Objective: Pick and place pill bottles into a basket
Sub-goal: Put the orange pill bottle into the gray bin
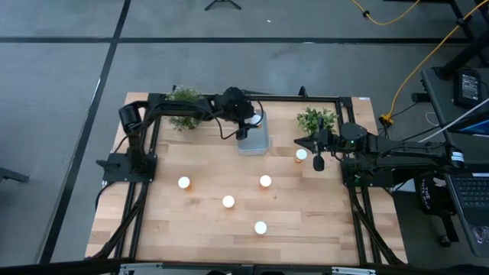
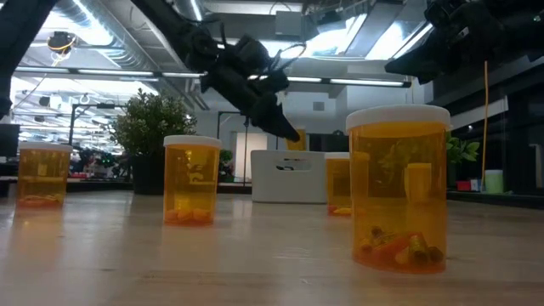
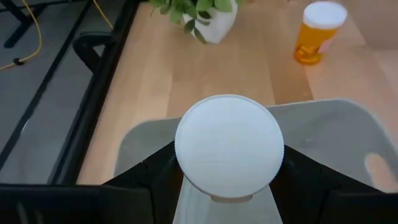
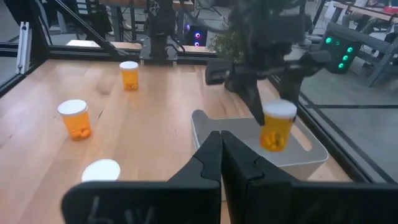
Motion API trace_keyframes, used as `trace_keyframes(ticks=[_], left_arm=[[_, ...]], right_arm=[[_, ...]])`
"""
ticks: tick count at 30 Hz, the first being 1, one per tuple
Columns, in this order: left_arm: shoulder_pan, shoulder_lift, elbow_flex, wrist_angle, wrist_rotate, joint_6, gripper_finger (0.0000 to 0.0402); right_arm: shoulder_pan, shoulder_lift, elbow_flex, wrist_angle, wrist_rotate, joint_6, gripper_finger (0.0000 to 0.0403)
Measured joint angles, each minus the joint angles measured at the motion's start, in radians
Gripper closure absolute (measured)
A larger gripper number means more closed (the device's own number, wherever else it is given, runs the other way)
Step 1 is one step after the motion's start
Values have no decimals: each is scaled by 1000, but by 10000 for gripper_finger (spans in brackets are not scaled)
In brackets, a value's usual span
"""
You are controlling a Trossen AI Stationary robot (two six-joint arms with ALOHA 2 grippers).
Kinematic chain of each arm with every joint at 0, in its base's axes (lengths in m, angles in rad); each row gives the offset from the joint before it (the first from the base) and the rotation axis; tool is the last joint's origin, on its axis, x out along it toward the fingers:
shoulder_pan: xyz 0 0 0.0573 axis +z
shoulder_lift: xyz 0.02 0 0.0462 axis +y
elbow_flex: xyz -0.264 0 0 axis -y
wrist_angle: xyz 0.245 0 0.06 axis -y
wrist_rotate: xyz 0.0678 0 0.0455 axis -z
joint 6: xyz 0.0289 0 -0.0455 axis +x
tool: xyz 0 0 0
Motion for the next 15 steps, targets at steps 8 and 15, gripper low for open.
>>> trace_keyframes(ticks=[8, 15], left_arm=[[-4, 25, -1, 35, -9, 0, 198], [-4, 33, -1, 53, -9, 8, 198]], right_arm=[[0, 0, 0, -10, 0, 30, 400], [0, 0, 0, -11, 0, 51, 400]])
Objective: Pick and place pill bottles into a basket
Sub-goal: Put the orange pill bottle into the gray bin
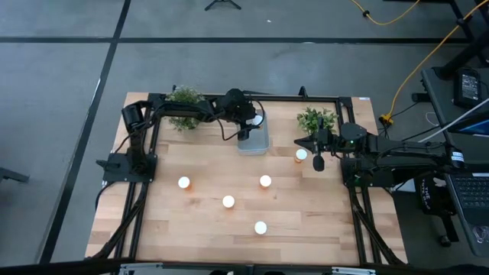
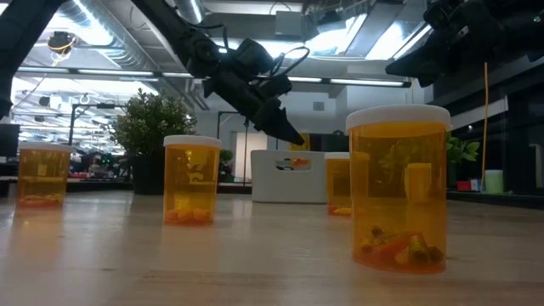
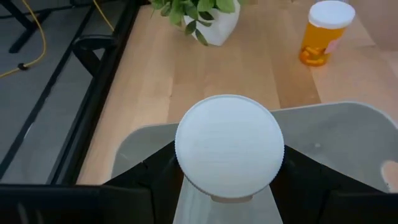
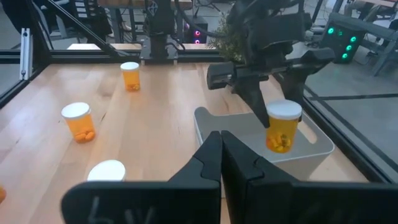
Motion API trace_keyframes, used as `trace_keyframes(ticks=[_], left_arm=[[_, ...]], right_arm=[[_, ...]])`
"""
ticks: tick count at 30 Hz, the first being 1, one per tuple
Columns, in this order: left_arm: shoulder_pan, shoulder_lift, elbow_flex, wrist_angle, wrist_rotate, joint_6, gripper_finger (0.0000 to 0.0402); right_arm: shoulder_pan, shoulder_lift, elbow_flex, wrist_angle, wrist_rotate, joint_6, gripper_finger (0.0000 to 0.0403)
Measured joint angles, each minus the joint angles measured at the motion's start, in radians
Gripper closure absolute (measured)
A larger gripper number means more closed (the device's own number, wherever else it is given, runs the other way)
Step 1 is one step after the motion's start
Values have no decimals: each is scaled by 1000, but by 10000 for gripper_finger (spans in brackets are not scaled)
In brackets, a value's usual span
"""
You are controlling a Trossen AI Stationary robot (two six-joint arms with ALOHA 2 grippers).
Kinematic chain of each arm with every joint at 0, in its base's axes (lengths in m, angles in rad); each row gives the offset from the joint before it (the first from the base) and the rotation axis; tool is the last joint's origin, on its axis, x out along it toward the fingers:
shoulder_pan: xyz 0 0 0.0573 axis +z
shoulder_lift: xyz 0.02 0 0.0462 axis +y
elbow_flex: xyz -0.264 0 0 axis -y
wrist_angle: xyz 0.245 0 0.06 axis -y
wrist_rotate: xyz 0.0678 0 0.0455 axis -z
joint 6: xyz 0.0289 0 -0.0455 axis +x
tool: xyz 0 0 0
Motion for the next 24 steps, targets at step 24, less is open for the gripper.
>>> trace_keyframes(ticks=[24], left_arm=[[15, 85, 1, 86, -51, 27, 198]], right_arm=[[0, 0, 0, 5, 0, -27, 400]])
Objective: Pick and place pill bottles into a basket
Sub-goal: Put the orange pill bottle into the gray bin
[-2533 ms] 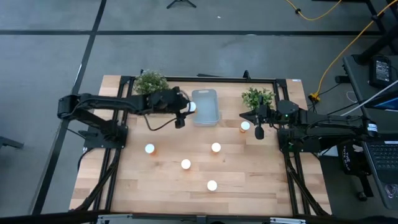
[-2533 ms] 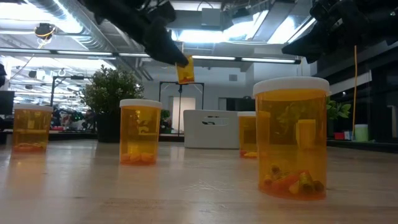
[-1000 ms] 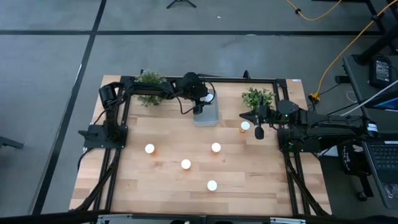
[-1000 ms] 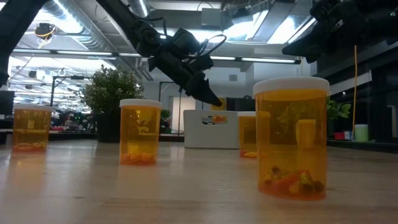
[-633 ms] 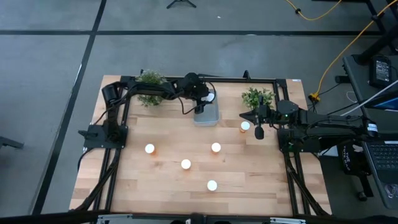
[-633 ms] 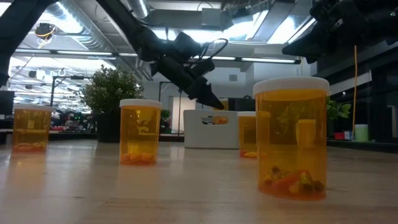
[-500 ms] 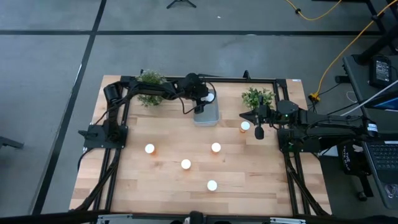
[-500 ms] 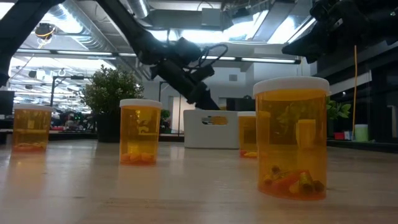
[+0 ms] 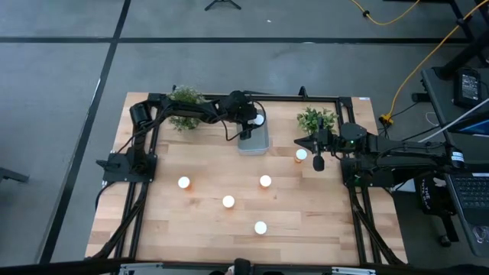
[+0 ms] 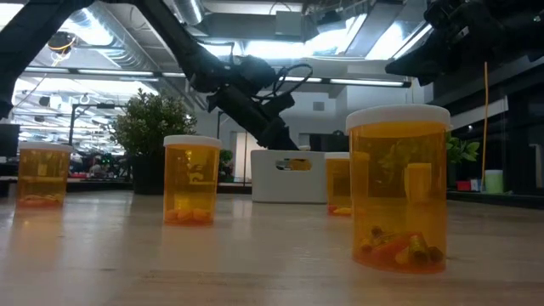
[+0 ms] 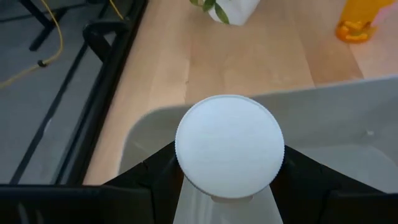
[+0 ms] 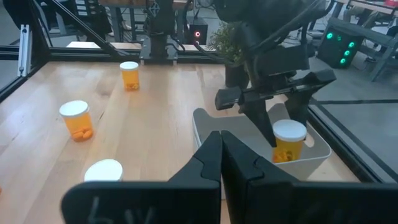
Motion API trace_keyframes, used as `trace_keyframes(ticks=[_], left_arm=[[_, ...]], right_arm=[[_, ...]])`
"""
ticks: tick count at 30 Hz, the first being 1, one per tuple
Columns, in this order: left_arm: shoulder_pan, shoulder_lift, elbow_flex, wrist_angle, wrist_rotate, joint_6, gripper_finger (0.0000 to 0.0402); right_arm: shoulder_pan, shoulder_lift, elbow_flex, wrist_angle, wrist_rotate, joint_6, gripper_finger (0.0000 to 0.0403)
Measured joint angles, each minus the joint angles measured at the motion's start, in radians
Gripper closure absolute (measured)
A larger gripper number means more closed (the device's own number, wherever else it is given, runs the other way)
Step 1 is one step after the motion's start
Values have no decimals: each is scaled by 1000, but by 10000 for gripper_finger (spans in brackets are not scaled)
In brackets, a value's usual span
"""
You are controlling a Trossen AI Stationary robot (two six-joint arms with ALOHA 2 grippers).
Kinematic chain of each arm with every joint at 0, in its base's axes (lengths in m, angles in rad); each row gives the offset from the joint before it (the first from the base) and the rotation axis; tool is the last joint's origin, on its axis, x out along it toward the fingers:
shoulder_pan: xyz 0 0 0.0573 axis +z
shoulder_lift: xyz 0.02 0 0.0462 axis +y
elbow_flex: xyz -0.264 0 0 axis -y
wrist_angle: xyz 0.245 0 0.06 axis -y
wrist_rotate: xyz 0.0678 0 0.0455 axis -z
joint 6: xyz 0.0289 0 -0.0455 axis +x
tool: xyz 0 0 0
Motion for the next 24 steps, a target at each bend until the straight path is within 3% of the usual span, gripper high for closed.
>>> trace_keyframes(ticks=[24], left_arm=[[5, 26, -1, 2, -60, 0, 198]], right_arm=[[0, 0, 0, 5, 0, 0, 400]])
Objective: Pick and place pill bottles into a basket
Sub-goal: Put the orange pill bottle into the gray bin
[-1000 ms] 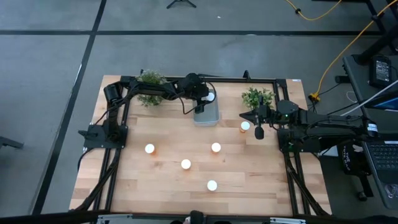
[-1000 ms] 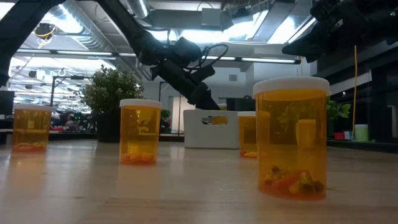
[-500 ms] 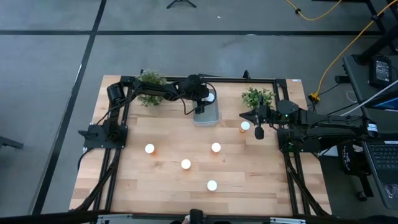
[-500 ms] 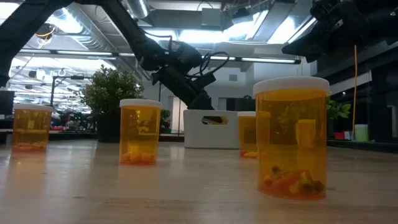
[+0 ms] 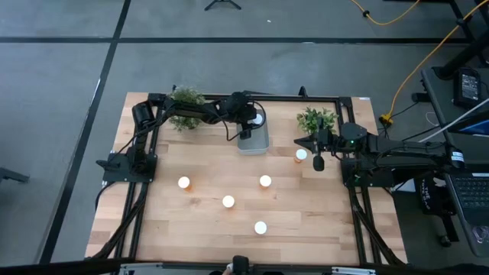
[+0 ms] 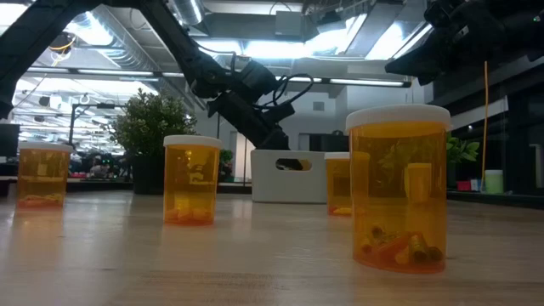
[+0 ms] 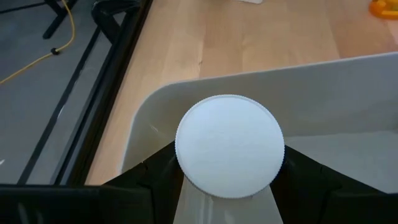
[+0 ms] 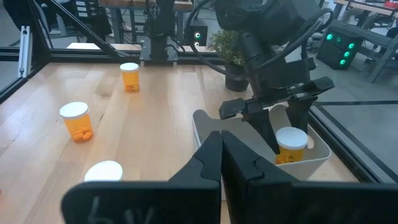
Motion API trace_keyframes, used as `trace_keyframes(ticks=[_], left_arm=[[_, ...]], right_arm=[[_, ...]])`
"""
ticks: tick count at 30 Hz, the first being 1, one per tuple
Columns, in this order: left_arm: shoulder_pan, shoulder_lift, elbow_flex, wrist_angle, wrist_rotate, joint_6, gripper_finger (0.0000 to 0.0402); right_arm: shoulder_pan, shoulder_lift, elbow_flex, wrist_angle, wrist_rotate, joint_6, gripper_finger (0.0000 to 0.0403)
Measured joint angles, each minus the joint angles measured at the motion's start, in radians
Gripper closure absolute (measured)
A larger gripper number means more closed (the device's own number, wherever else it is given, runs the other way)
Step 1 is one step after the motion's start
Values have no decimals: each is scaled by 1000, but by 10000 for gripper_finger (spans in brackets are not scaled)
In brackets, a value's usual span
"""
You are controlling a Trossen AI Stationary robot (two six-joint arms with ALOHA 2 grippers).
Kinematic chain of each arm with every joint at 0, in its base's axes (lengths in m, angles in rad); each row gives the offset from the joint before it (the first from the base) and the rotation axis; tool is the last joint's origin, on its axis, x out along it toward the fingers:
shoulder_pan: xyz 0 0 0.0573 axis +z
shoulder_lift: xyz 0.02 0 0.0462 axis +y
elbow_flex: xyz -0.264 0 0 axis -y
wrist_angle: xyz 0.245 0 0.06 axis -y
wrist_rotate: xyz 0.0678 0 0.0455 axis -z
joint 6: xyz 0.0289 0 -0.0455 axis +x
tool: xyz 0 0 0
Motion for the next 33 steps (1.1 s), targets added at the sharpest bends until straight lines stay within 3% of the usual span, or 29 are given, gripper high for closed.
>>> trace_keyframes(ticks=[33], left_arm=[[0, 0, 0, 53, 3, 25, 171]], right_arm=[[0, 0, 0, 1, 0, 4, 400]])
